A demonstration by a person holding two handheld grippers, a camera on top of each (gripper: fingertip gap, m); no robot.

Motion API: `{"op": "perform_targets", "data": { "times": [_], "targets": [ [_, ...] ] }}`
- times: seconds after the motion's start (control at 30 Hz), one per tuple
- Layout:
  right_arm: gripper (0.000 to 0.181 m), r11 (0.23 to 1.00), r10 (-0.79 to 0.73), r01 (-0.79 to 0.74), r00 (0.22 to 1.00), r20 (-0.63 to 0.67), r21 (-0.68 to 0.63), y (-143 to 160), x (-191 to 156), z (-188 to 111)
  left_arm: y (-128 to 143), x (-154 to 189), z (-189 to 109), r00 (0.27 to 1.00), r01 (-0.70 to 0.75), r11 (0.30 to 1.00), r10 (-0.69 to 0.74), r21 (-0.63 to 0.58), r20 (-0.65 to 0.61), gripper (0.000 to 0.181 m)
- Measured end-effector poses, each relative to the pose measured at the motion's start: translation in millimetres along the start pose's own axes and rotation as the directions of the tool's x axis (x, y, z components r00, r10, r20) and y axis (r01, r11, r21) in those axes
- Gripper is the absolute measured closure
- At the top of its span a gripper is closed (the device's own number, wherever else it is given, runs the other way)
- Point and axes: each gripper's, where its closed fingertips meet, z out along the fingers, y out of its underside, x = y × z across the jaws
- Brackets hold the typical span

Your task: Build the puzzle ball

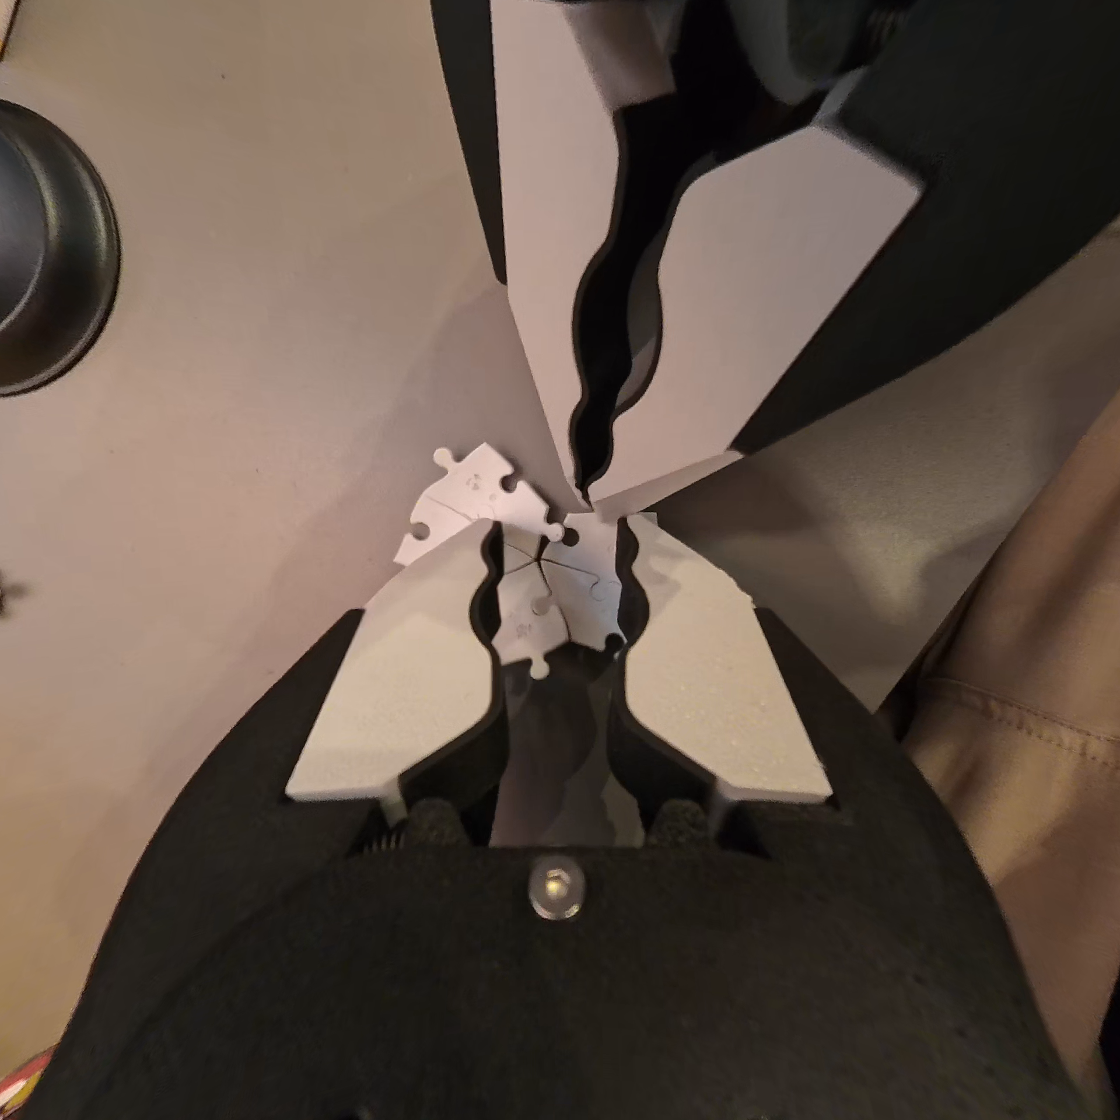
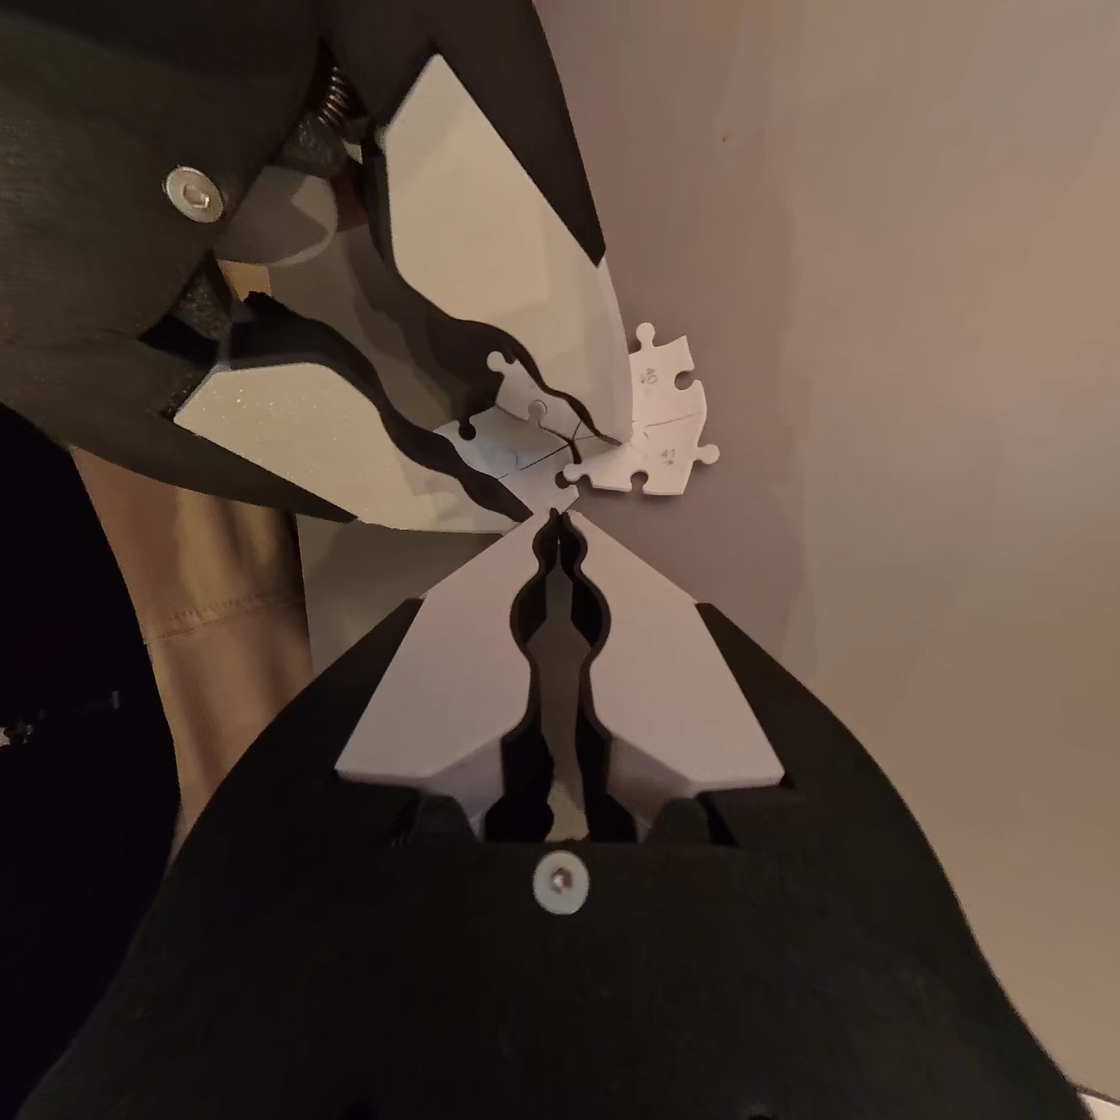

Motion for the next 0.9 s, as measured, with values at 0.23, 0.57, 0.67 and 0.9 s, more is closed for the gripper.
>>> {"op": "perform_targets", "data": {
  "times": [0.23,0.57,0.67,0.9],
  "targets": [
    [0.181,1.000,0.004,-0.004,1.000,-0.008,0.000,-1.4,0.1,1.2,-0.1,2.9,-1.8,0.999,-0.036,0.999,0.036,-0.003,-0.004,0.144],
    [0.181,1.000,0.010,-0.010,1.000,-0.017,0.009,-1.4,3.4,1.2,4.8,11.3,-3.7,0.997,-0.056,0.998,0.055,-0.021,-0.053,0.144],
    [0.181,1.000,0.010,-0.010,1.000,-0.019,0.010,-1.6,3.6,1.3,5.3,13.3,-3.8,0.996,-0.067,0.997,0.065,-0.026,-0.054,0.143],
    [0.181,0.999,0.016,-0.016,1.000,-0.014,0.034,-4.5,0.8,-2.7,5.9,13.4,-4.0,0.996,-0.072,0.997,0.071,-0.025,-0.046,0.143]
  ]
}}
